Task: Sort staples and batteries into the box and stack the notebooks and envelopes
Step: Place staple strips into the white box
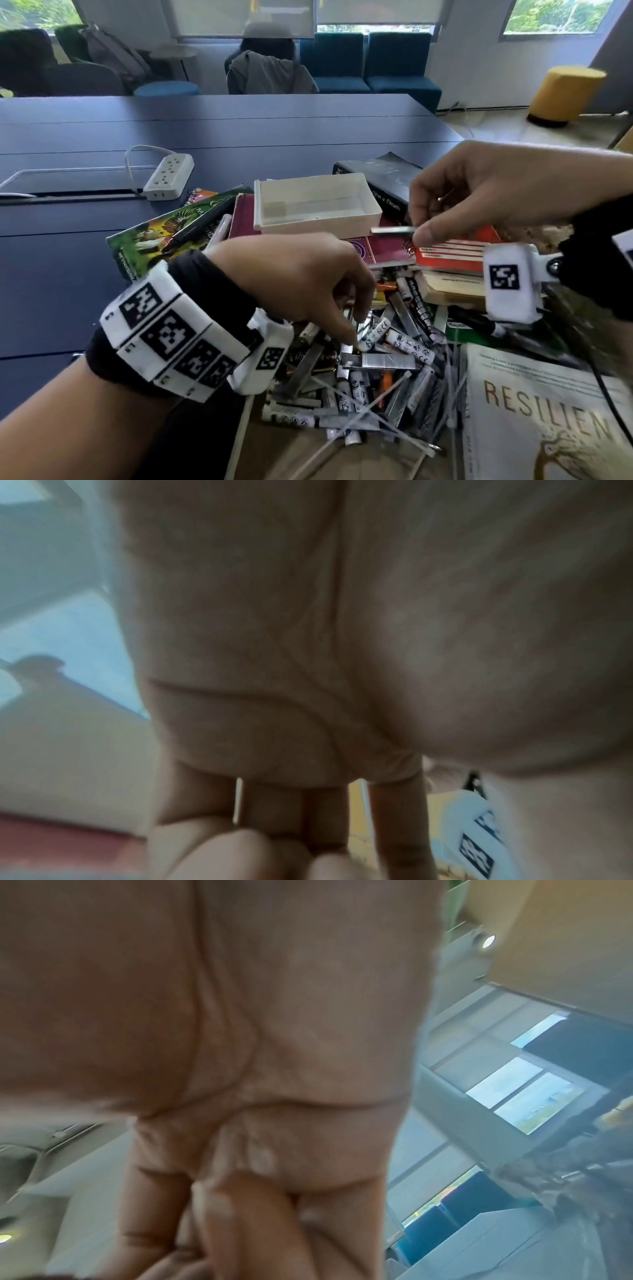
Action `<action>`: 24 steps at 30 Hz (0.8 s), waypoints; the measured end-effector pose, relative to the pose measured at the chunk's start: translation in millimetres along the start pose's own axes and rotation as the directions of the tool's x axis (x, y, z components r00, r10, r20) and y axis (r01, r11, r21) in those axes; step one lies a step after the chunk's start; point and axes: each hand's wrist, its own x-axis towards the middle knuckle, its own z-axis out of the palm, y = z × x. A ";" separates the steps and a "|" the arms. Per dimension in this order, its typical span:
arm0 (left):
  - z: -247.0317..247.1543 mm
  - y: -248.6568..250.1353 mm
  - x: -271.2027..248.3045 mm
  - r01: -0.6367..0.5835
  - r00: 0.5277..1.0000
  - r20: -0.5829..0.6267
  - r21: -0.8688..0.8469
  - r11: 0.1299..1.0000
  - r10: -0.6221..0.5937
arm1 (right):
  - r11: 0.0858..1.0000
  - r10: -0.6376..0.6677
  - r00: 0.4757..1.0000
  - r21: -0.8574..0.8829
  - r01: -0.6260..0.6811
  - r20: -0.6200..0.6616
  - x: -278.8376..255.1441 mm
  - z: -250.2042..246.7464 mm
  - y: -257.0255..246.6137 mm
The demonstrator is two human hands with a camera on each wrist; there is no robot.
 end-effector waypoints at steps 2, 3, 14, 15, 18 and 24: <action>5.0 1.0 4.3 -0.002 1.000 0.023 0.005 1.000 0.001 | 1.000 -0.004 0.999 0.013 0.005 -0.044 0.1 -4.0 4.7; 6.8 0.5 6.2 0.002 1.000 0.025 0.019 1.000 -0.002 | 1.000 -0.007 0.997 0.028 0.009 -0.077 1.3 -3.2 6.5; 1.7 -2.9 5.0 0.002 0.998 0.059 -0.021 1.000 0.000 | 0.895 -0.075 0.779 0.303 0.328 -0.623 58.1 38.9 -1.3; -2.2 -4.0 3.5 -0.005 0.999 0.043 -0.044 0.999 0.007 | 0.891 -0.082 0.780 0.304 0.336 -0.621 61.8 38.3 -3.6; -14.5 -6.7 -3.0 -0.045 0.999 -0.020 -0.155 0.987 0.042 | 0.877 -0.100 0.765 0.307 0.370 -0.636 77.6 38.3 -11.5; -37.1 -21.8 -18.9 -0.159 0.975 -0.210 -0.434 0.887 0.072 | 0.820 -0.134 0.712 0.327 0.470 -0.689 108.8 38.2 -19.9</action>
